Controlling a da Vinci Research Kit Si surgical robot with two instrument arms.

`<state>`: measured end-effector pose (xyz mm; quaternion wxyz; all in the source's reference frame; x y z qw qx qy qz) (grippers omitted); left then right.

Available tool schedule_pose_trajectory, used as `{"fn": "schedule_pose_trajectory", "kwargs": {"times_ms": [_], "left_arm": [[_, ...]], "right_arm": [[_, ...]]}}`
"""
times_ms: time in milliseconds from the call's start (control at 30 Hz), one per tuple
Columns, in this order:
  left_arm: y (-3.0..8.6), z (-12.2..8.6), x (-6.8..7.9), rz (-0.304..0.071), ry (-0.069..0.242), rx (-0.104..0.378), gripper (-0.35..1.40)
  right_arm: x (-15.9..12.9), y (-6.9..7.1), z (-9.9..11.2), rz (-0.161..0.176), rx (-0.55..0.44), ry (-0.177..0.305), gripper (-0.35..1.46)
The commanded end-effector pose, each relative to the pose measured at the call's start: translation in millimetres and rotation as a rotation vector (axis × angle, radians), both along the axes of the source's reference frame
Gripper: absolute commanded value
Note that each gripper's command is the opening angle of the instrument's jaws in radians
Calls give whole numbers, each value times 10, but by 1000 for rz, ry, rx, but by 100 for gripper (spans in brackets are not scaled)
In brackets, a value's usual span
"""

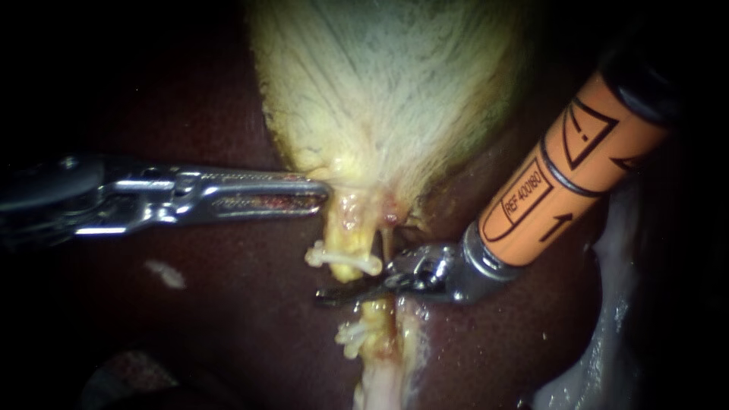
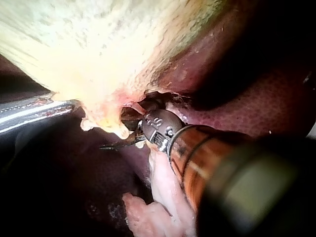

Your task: Go back from the cut left tube

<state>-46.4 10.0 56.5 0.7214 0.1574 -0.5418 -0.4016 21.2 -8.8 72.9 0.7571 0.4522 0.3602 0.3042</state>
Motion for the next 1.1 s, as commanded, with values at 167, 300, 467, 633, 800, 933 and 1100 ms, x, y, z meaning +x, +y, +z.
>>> {"fn": "schedule_pose_trajectory", "kwargs": {"times_ms": [167,300,467,633,800,933,1100], "left_arm": [[0,-1,0,0,0,0,-35],[0,-1,0,0,0,0,-35],[-1,-1,1,0,0,0,-35],[-1,-1,2,1,-1,0,-35],[-1,-1,2,1,-1,0,-35],[-1,-1,2,1,-1,0,-35],[-1,-1,3,2,-1,0,-35]], "right_arm": [[0,-1,0,3,-3,-1,78],[0,-3,-3,2,-3,-1,84],[-2,-18,-15,-18,-28,19,116],[-16,-38,-33,-83,-179,106,118],[-38,-42,-38,-67,-375,136,135],[-64,-33,-33,-24,-529,106,142],[-105,-9,-26,-13,-642,75,143]]}}
